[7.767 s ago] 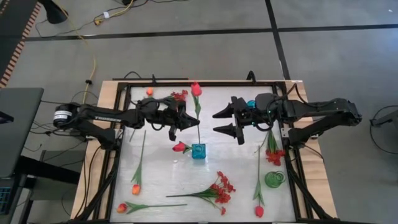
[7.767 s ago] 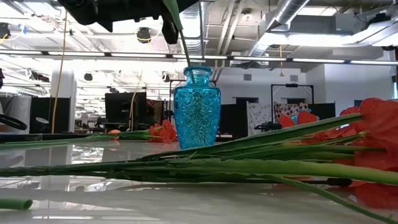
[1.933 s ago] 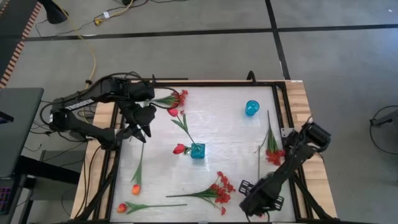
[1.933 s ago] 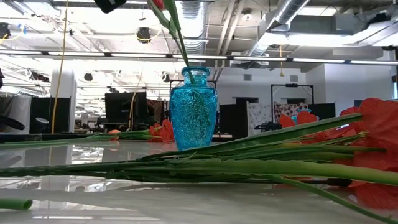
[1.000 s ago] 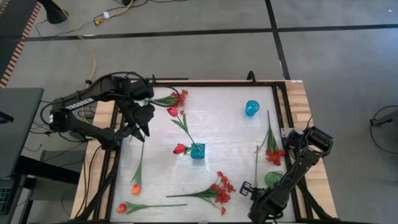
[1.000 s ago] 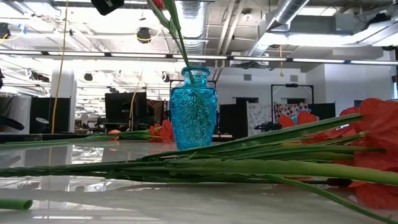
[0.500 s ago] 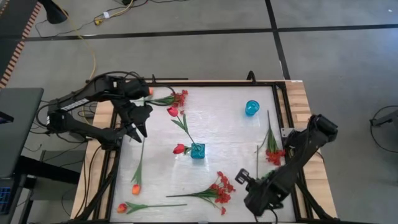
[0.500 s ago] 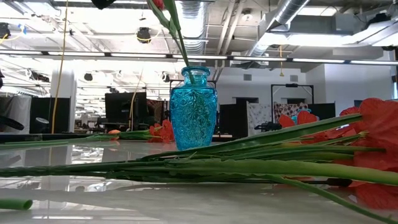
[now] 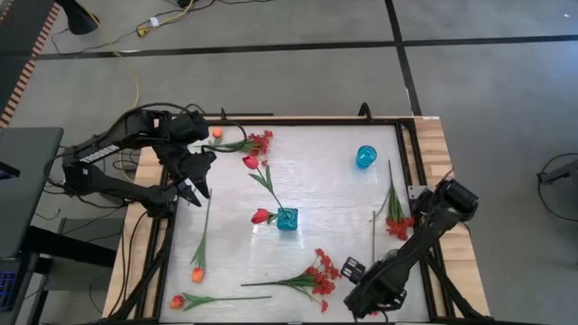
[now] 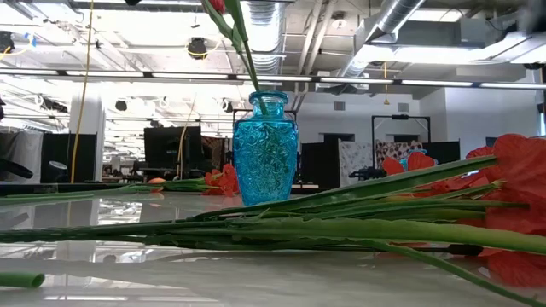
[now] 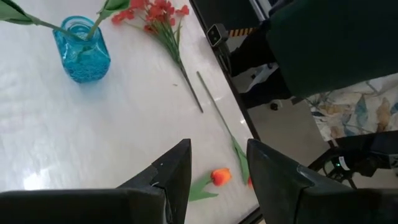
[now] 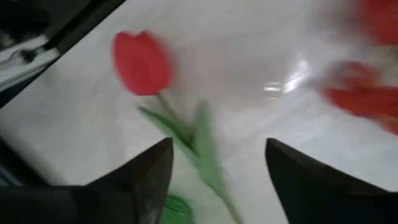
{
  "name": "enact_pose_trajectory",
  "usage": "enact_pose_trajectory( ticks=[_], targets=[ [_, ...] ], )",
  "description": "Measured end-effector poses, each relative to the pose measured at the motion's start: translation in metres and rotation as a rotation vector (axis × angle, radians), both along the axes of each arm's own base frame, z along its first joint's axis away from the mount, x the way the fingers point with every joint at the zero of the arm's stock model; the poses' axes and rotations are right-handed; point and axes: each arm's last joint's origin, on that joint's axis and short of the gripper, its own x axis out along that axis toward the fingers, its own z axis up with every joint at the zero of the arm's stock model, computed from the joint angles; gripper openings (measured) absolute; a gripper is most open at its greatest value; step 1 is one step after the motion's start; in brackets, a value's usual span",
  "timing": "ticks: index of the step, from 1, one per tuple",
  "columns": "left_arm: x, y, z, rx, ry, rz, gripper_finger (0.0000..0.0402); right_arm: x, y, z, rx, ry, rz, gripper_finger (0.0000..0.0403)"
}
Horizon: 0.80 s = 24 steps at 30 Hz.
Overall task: Sort flowers into vase by color
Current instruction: Put the pink flower into the bottom blue vase
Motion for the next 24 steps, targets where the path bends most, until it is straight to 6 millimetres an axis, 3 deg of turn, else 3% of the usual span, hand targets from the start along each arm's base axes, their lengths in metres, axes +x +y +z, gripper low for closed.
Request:
enact_pose_trajectory(
  ticks=[3,8,18,21,24],
  targets=[
    [-0.002,-0.001,0.002,-0.003,-0.010,0.011,0.0142,0.000,0.007,-0.019,-0.034,0.056,0.034,0.0307],
    [-0.003,-0.001,0.002,-0.005,-0.011,0.018,0.0142,-0.001,0.014,-0.042,-0.089,0.089,0.083,0.0299],
    [-0.002,-0.001,0.002,-0.016,0.000,0.033,0.0142,-0.014,0.021,-0.066,-0.156,0.054,0.051,0.0280],
    [-0.002,-0.001,0.002,-0.019,0.004,0.038,0.0142,-0.017,0.025,-0.063,-0.178,-0.028,0.073,0.0255],
    [-0.002,-0.001,0.002,-0.020,0.006,0.040,0.0142,-0.020,0.027,-0.060,-0.193,-0.067,0.086,0.0199]
  ],
)
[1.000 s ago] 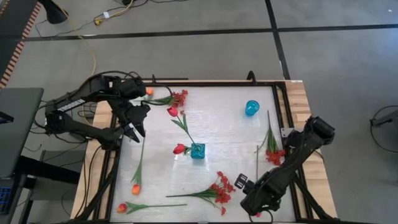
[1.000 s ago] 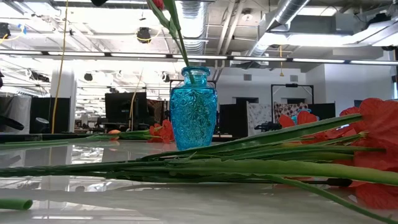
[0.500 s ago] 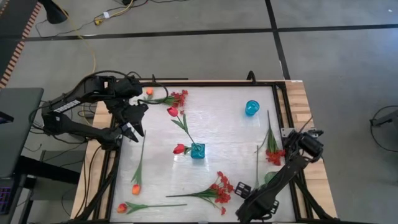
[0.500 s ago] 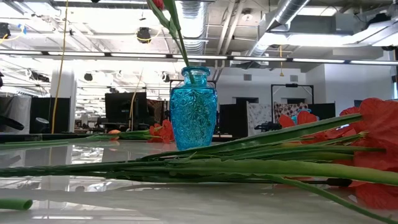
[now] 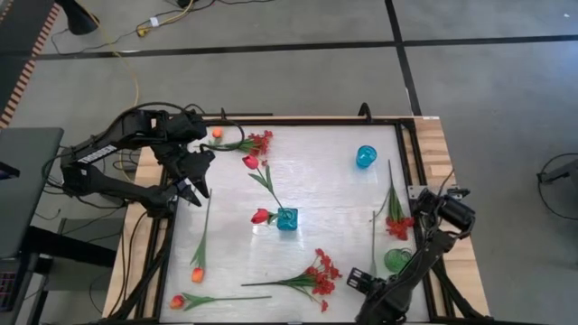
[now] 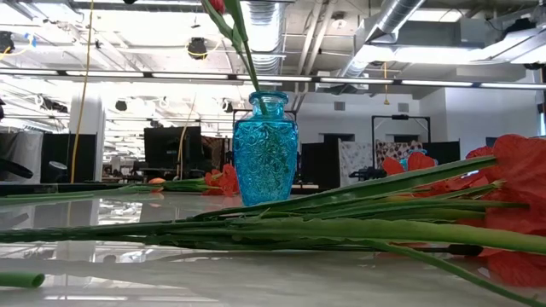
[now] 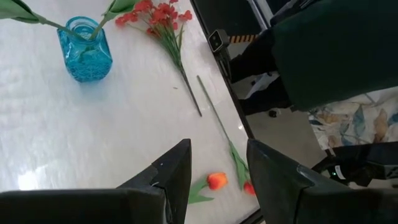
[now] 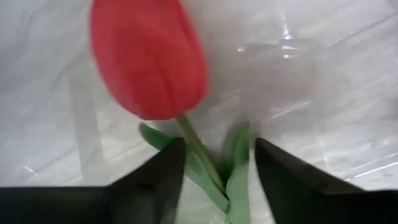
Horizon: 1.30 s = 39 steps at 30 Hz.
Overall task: Sort flowers into vase by color
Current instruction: Put the pink flower into the bottom blue vase
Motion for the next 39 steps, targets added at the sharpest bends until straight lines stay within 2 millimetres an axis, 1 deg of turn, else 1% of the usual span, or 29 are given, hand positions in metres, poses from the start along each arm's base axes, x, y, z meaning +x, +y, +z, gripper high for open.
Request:
enact_pose_trajectory(
  ticks=[6,7,8,10,13,17,20,23,27,30,32,35,37,39],
  targets=[
    [0.000,0.000,0.000,-0.007,0.007,0.009,0.0142,-0.007,-0.001,0.001,-0.055,0.008,0.034,0.0036],
    [0.000,0.000,0.000,-0.007,0.009,0.010,0.0142,-0.007,-0.001,0.002,-0.065,0.013,0.047,0.0024],
    [0.000,0.000,0.000,-0.007,0.008,0.010,0.0142,-0.008,-0.003,0.004,-0.097,0.013,0.056,0.0021],
    [0.000,0.000,0.000,-0.006,0.006,0.008,0.0142,-0.007,-0.006,0.010,-0.174,-0.019,0.068,0.0030],
    [0.001,0.000,0.001,-0.001,-0.009,0.007,0.0142,-0.002,-0.008,0.025,-0.229,-0.116,0.092,0.0045],
    [0.003,0.001,0.001,0.009,-0.033,0.001,0.0142,0.006,-0.019,0.064,-0.138,-0.224,0.044,0.0032],
    [0.003,0.001,0.001,0.015,-0.040,-0.007,0.0142,0.013,-0.036,0.099,-0.034,-0.319,-0.062,0.0022],
    [0.003,0.001,0.001,0.016,-0.042,-0.007,0.0142,0.020,-0.060,0.140,0.125,-0.462,-0.239,0.0022],
    [0.003,0.001,0.001,0.015,-0.041,-0.005,0.0142,0.025,-0.100,0.194,0.367,-0.674,-0.484,0.0035],
    [0.003,0.001,0.001,0.010,-0.036,0.000,0.0142,0.028,-0.132,0.233,0.546,-0.871,-0.598,0.0036],
    [0.003,0.001,0.001,0.009,-0.034,0.003,0.0142,0.030,-0.151,0.259,0.668,-1.027,-0.640,0.0031],
    [0.004,0.001,0.002,0.000,-0.030,0.018,0.0142,0.033,-0.175,0.292,0.852,-1.245,-0.625,0.0027],
    [0.005,0.001,0.002,-0.002,-0.034,0.027,0.0142,0.036,-0.186,0.305,0.954,-1.372,-0.594,0.0027],
    [0.006,0.002,0.003,-0.004,-0.043,0.037,0.0142,0.041,-0.194,0.308,0.998,-1.454,-0.564,0.0029]
  ],
)
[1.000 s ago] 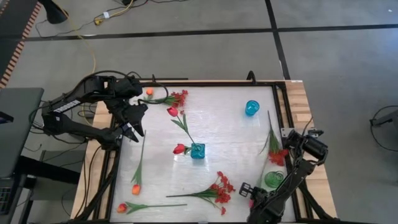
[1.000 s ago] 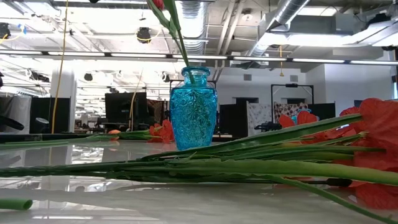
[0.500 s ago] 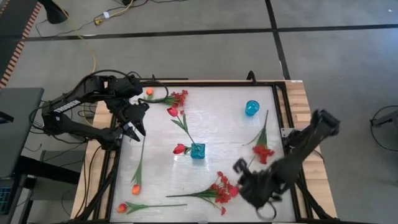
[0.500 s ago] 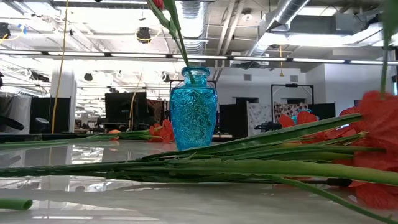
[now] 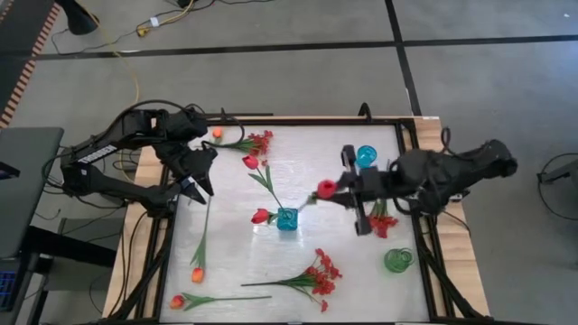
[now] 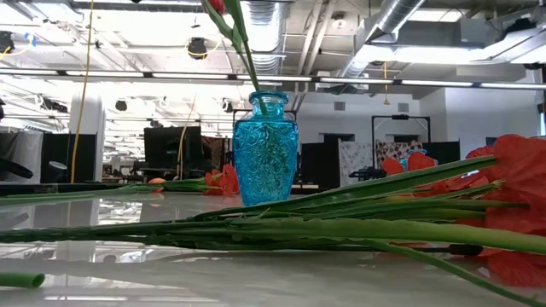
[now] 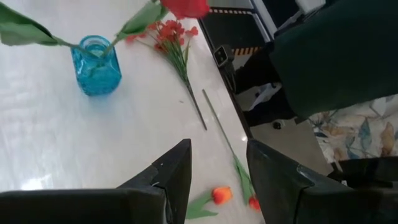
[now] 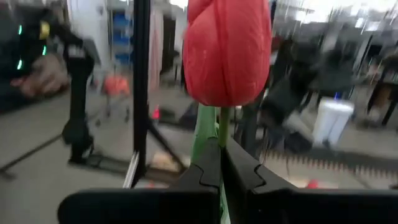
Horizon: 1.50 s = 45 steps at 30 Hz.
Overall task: Sort flowers into vase by color
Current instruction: Put the pink flower into the bottom blue vase
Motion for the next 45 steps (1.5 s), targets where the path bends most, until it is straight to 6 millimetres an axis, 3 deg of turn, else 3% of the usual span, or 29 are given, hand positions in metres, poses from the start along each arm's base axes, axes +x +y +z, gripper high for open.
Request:
enact_pose_trajectory(
  ticks=[6,18,23,26,30,33,36,42,45],
  targets=[
    [0.001,0.000,0.001,-0.008,-0.004,0.015,0.0128,0.021,-0.008,-0.028,-0.021,0.045,-0.042,0.0028],
    [-0.027,-0.008,0.005,0.022,-0.110,0.020,0.0063,0.033,-0.008,-0.039,-0.023,0.072,-0.050,0.0029],
    [-0.038,-0.011,-0.013,-0.012,-0.281,0.106,0.0013,0.037,-0.008,-0.042,0.010,0.083,-0.056,0.0028],
    [-0.040,-0.013,-0.015,-0.091,-0.464,0.153,0.0004,0.037,-0.010,-0.039,0.041,0.055,-0.061,0.0028],
    [-0.043,-0.018,0.003,-0.157,-0.815,0.163,0.0002,0.034,-0.018,-0.026,0.117,-0.036,-0.078,0.0031],
    [-0.045,-0.017,0.019,-0.132,-1.035,0.275,0.0001,0.034,-0.026,-0.019,0.178,-0.097,-0.095,0.0030],
    [-0.033,-0.014,0.022,-0.088,-1.082,0.379,0.0004,0.034,-0.034,-0.016,0.208,-0.128,-0.111,0.0030],
    [0.027,-0.002,0.005,0.008,-0.934,0.462,0.0041,0.033,-0.046,-0.013,0.205,-0.144,-0.133,0.0030],
    [0.052,0.002,0.008,0.002,-0.901,0.426,0.0073,0.027,-0.051,-0.011,0.220,-0.128,-0.121,0.0030]
  ],
)
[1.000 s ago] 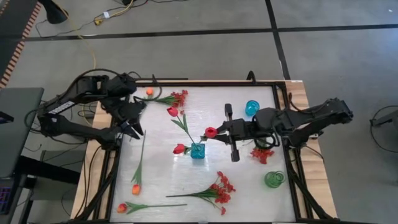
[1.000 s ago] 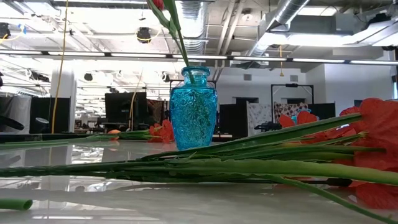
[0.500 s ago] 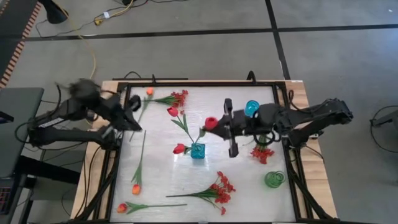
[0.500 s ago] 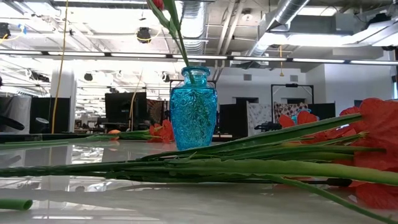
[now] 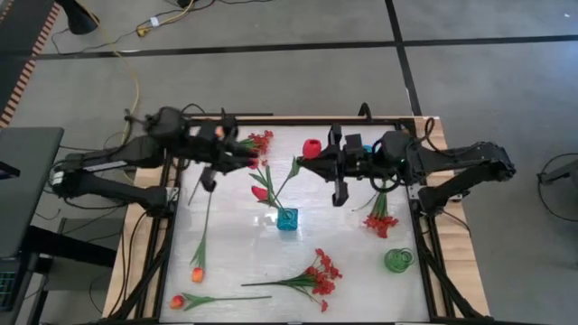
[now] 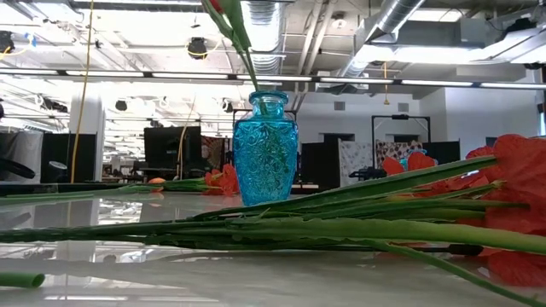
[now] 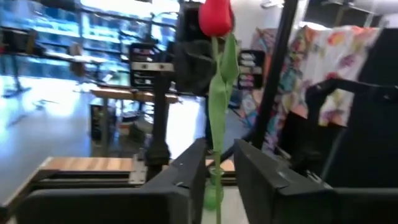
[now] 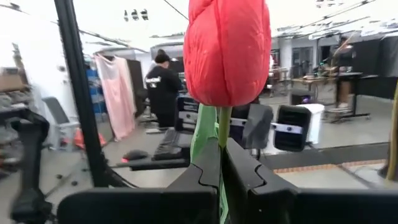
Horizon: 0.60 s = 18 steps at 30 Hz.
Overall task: Sort flowers into vase by color
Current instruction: Put the pink flower into the bottom blue vase
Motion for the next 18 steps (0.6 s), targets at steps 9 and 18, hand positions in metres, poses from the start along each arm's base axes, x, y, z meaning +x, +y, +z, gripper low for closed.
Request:
enact_pose_trajectory(
  ticks=[9,18],
  targets=[
    [0.049,0.007,0.013,-0.020,0.091,-0.095,0.0148,-0.027,-0.004,0.010,0.105,0.042,0.132,0.0030],
    [0.066,0.009,0.029,0.011,0.187,-0.116,0.0162,-0.040,-0.012,0.007,0.013,0.133,0.093,0.0030]
  ],
)
